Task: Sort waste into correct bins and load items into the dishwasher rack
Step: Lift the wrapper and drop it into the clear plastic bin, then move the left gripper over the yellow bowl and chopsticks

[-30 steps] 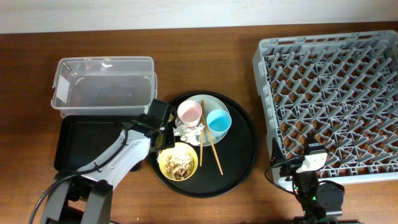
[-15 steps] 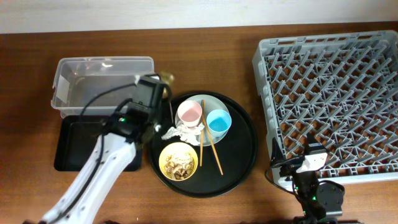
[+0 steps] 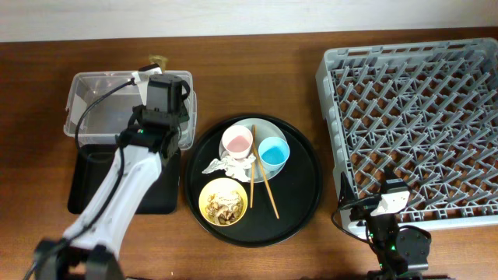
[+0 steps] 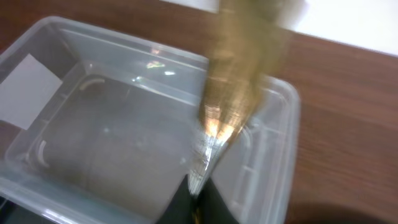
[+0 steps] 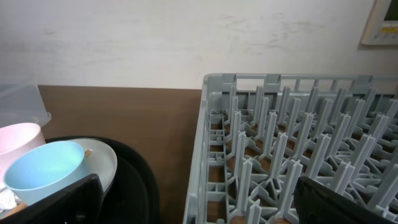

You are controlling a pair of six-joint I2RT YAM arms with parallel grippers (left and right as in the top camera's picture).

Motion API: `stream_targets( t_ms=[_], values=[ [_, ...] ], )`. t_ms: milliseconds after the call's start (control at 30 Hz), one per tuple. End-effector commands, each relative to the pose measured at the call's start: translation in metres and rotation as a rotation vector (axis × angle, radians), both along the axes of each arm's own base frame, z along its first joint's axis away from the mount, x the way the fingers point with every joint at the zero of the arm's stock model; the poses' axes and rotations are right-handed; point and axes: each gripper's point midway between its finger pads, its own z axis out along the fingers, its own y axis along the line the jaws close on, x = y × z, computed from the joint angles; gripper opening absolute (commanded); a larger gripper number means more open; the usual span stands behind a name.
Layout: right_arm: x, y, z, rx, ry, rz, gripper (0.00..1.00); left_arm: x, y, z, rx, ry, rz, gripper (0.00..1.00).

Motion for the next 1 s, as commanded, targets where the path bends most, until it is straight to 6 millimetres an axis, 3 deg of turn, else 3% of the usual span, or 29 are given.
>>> stream_targets(
  t_ms=[0, 33, 200, 333, 467, 533, 600, 733, 867, 967],
  values=[
    [0.000, 0.000, -0.002, 0.002, 0.002, 0.001, 0.99, 0.013, 0.018, -0.022, 0.033, 0.027, 0.046, 0.31],
    [0.000, 0.000, -0.002, 0.002, 0.002, 0.001, 0.99, 0.014, 0.022, -0.024, 0.033, 0.030, 0.055, 0.39],
    [0.000, 0.000, -0.002, 0.002, 0.002, 0.001, 0.99, 0.016, 0.021, -0.013, 0.098, 0.027, -0.007, 0.56],
    [0.000, 0.000, -0.002, 0.002, 0.002, 0.001, 0.99, 0.002, 0.007, 0.000, 0.088, 0.040, -0.059, 0.56],
    [0.000, 0.000, -0.002, 0.002, 0.002, 0.001, 0.99, -0.041, -0.055, 0.024, -0.075, 0.079, -0.295, 0.49],
    [0.000, 0.000, -0.002, 0.002, 0.002, 0.001, 0.99, -0.070, -0.080, 0.038, -0.154, 0.093, -0.366, 0.41],
    [0.000, 0.000, -0.002, 0.002, 0.002, 0.001, 0.99, -0.100, -0.093, 0.043, -0.195, 0.133, -0.381, 0.26],
    [0.000, 0.000, -0.002, 0.002, 0.002, 0.001, 0.99, -0.167, -0.122, 0.024, -0.253, 0.340, -0.465, 0.14],
    [0.000, 0.000, -0.002, 0.002, 0.002, 0.001, 0.99, -0.211, -0.156, -0.005, -0.230, 0.500, -0.612, 0.12],
    [0.000, 0.000, -0.002, 0.002, 0.002, 0.001, 0.99, -0.231, -0.170, -0.025, -0.205, 0.565, -0.654, 0.14]
  ],
)
